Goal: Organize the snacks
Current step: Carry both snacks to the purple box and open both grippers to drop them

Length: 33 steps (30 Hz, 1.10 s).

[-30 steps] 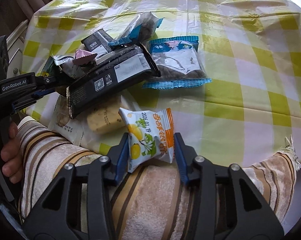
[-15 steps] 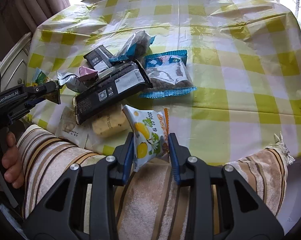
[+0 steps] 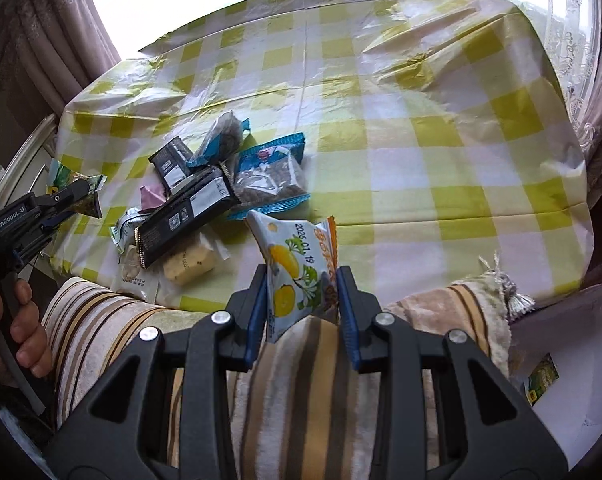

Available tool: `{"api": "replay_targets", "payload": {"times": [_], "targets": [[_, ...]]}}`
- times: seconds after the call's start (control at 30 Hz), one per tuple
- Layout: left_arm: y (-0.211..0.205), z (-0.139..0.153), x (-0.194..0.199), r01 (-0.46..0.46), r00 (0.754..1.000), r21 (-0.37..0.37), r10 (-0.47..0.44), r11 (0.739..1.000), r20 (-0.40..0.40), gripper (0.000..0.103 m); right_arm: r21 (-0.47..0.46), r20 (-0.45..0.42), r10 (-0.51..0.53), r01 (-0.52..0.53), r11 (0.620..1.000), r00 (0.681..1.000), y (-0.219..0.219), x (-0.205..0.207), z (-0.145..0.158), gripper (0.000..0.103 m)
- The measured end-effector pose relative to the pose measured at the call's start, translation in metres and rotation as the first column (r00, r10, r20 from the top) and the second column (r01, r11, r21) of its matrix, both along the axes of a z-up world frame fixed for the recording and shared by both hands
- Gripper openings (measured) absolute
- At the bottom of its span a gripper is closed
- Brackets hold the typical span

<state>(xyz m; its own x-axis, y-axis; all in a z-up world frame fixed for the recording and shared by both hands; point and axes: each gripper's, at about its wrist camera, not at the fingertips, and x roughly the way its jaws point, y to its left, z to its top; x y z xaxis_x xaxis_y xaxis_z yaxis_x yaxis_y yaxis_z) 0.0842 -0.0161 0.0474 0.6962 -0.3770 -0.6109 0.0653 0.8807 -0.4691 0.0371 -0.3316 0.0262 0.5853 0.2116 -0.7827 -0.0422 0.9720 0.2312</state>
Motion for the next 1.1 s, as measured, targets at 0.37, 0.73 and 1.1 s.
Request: {"api": "replay_targets", "payload": {"times": [0.37, 0.73, 1.1], "targets": [[-0.109, 0.008, 0.011, 0.315, 0.949, -0.033, -0.315, 0.949, 0.002, 0.024, -0.004, 0.016, -0.181, 0.181, 0.983, 0.983, -0.086, -0.023, 0.007, 0.037], [-0.238, 0.001, -0.003, 0.614, 0.788, -0.033, -0.615, 0.789, -0.047, 0.024, -0.014, -0.04, -0.358, 0.357, 0.934, 0.933, -0.17, -0.054, -0.015, 0.037], [-0.339, -0.023, -0.04, 0.808, 0.577, -0.042, -0.804, 0.587, -0.141, 0.024, 0.014, -0.082, -0.442, 0.444, 0.896, 0.893, -0.216, -0.073, -0.035, 0.037]]}}
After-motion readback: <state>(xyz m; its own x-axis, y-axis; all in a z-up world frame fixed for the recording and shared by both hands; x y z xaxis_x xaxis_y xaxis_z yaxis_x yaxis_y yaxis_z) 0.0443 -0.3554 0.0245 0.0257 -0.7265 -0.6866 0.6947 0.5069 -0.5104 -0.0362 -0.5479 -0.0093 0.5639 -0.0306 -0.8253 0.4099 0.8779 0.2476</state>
